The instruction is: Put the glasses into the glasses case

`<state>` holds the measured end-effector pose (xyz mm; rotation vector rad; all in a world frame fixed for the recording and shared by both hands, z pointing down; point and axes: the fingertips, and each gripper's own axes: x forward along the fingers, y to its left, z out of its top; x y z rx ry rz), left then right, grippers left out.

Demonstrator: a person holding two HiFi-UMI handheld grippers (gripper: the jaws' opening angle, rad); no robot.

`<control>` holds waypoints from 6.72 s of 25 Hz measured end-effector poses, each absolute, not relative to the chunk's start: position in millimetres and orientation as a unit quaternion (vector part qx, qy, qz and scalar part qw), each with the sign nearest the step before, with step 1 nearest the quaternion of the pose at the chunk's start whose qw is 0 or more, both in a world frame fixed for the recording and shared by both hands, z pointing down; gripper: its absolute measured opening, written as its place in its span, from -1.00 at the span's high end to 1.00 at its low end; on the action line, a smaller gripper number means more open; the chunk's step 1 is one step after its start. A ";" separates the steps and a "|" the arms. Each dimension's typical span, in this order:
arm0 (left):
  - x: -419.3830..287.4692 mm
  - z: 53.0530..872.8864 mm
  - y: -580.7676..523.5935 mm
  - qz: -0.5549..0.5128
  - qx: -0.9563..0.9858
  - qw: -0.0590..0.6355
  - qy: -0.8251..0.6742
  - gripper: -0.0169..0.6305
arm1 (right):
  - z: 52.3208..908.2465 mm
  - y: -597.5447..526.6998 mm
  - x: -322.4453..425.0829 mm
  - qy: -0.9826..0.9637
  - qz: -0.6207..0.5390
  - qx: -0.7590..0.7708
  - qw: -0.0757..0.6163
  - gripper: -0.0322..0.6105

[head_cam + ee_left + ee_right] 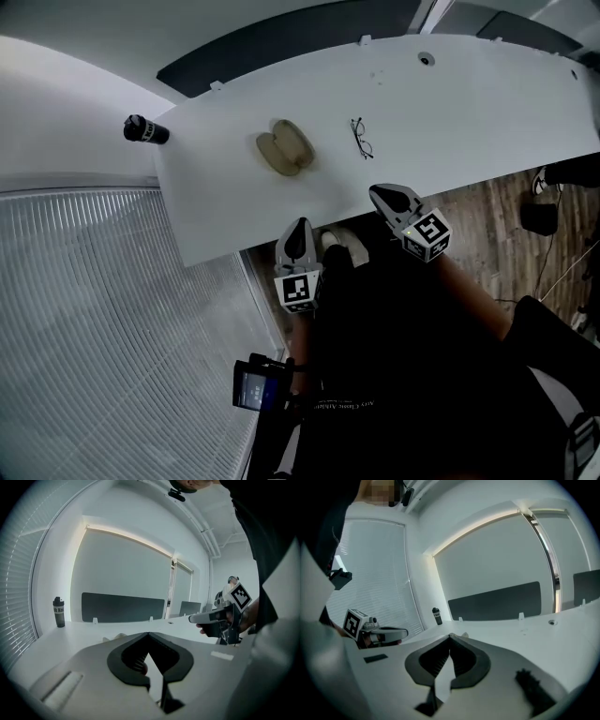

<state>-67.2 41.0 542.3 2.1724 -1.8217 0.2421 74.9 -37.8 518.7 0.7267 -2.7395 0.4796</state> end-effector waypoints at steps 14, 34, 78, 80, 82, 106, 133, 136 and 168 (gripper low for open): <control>-18.2 546.3 -60.3 0.133 0.781 0.164 -0.588 0.93 | 594.7 -179.4 141.3 -0.921 0.170 0.272 0.221 0.88; -143.6 504.5 -132.7 0.075 0.795 0.138 -0.586 0.93 | 706.1 -206.7 82.0 -0.820 0.208 0.352 0.401 0.25; -163.1 513.2 -124.8 0.068 0.785 0.138 -0.600 0.93 | 733.4 -198.9 64.5 -0.790 0.190 0.359 0.461 0.57; -163.4 517.2 -124.2 0.065 0.787 0.139 -0.597 0.93 | 725.3 -200.1 63.6 -0.790 0.188 0.365 0.455 0.58; -164.3 523.3 -120.7 0.055 0.789 0.146 -0.594 0.93 | 712.1 -202.2 59.4 -0.793 0.186 0.376 0.441 0.58; -261.1 525.4 -75.8 0.042 0.742 0.151 -0.652 0.93 | 635.4 -187.7 -164.2 -0.880 0.209 0.271 0.330 0.59; -309.6 542.1 -48.9 0.041 0.744 0.159 -0.648 0.93 | 730.7 -193.6 -100.0 -0.766 0.166 0.375 0.495 0.58; -309.9 548.0 -46.9 0.048 0.750 0.142 -0.644 0.92 | 738.2 -190.5 -101.8 -0.766 0.187 0.378 0.486 0.58; -110.6 621.6 -102.7 0.141 0.795 0.300 -0.507 0.92 | 671.1 -161.4 10.6 -0.796 0.439 0.305 0.285 0.50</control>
